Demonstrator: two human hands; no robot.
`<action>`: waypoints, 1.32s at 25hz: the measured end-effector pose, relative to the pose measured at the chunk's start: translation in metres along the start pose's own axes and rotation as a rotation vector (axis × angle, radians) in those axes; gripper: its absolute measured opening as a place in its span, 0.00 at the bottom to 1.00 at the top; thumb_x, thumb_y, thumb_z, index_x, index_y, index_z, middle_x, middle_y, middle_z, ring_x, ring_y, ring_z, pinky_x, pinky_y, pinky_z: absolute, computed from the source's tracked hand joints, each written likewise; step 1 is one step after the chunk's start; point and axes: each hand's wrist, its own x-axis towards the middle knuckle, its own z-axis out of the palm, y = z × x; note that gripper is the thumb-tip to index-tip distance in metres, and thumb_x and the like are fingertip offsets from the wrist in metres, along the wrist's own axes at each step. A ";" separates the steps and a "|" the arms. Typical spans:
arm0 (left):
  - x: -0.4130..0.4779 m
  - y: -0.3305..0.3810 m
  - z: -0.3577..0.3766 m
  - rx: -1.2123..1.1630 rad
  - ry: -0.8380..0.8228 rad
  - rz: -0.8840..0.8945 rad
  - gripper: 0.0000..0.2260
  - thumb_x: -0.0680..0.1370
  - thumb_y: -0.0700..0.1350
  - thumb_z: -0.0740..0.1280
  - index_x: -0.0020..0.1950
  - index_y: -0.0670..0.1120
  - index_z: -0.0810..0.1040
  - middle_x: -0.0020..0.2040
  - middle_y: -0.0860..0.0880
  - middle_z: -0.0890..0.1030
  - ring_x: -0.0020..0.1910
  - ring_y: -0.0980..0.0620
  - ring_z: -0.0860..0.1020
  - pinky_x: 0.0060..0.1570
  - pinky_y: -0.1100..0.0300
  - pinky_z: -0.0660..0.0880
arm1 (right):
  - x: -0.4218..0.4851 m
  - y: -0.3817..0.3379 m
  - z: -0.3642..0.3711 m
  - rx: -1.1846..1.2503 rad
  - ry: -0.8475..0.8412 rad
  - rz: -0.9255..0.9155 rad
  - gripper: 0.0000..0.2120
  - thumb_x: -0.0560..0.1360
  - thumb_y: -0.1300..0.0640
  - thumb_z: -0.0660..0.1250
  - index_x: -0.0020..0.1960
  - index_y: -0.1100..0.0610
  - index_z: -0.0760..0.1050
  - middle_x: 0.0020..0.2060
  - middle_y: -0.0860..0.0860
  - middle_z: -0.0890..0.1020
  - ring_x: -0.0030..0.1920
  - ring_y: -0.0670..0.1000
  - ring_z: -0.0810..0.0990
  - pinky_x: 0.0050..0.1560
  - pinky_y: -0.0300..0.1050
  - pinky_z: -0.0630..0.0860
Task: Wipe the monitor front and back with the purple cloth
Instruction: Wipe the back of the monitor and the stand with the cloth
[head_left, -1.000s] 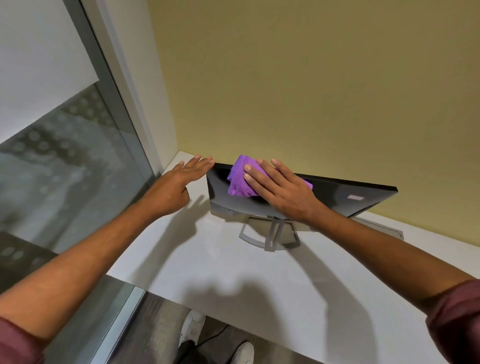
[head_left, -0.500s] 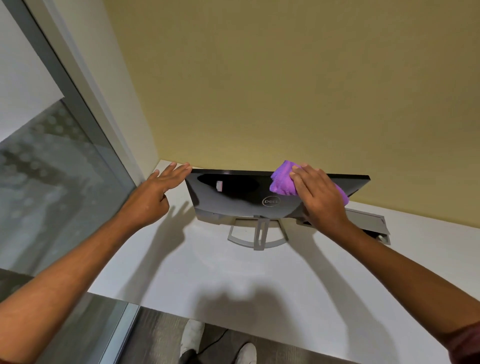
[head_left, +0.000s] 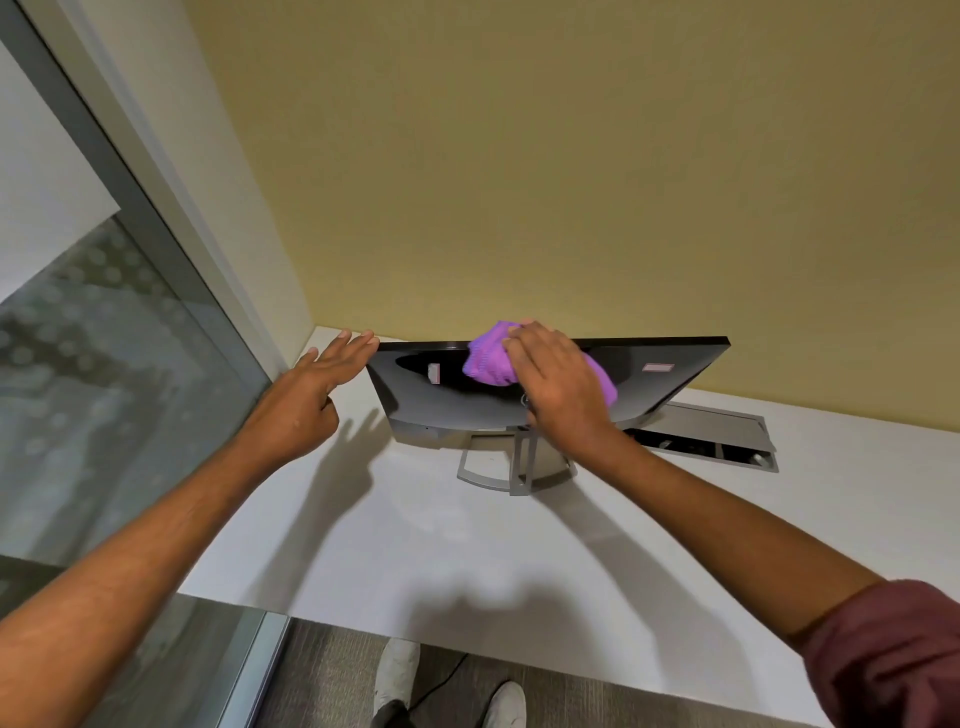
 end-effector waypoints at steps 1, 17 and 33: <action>-0.001 -0.001 0.000 0.006 0.002 0.001 0.51 0.66 0.20 0.52 0.85 0.53 0.61 0.84 0.60 0.59 0.85 0.62 0.49 0.83 0.53 0.49 | 0.011 -0.018 0.006 0.017 -0.012 -0.017 0.33 0.67 0.75 0.61 0.73 0.70 0.74 0.70 0.66 0.77 0.75 0.68 0.73 0.75 0.63 0.69; -0.001 0.002 0.004 0.108 -0.001 -0.029 0.51 0.68 0.22 0.55 0.86 0.56 0.55 0.86 0.59 0.56 0.85 0.60 0.47 0.84 0.47 0.50 | -0.028 0.044 -0.013 -0.087 0.269 0.045 0.23 0.75 0.76 0.61 0.66 0.66 0.82 0.56 0.60 0.84 0.54 0.64 0.81 0.60 0.57 0.76; 0.004 0.015 0.008 0.173 0.069 -0.029 0.47 0.69 0.24 0.58 0.85 0.52 0.60 0.85 0.54 0.60 0.86 0.55 0.53 0.84 0.43 0.55 | -0.106 0.144 -0.041 -0.169 0.296 0.338 0.22 0.77 0.69 0.65 0.70 0.62 0.81 0.65 0.60 0.82 0.65 0.65 0.80 0.63 0.59 0.77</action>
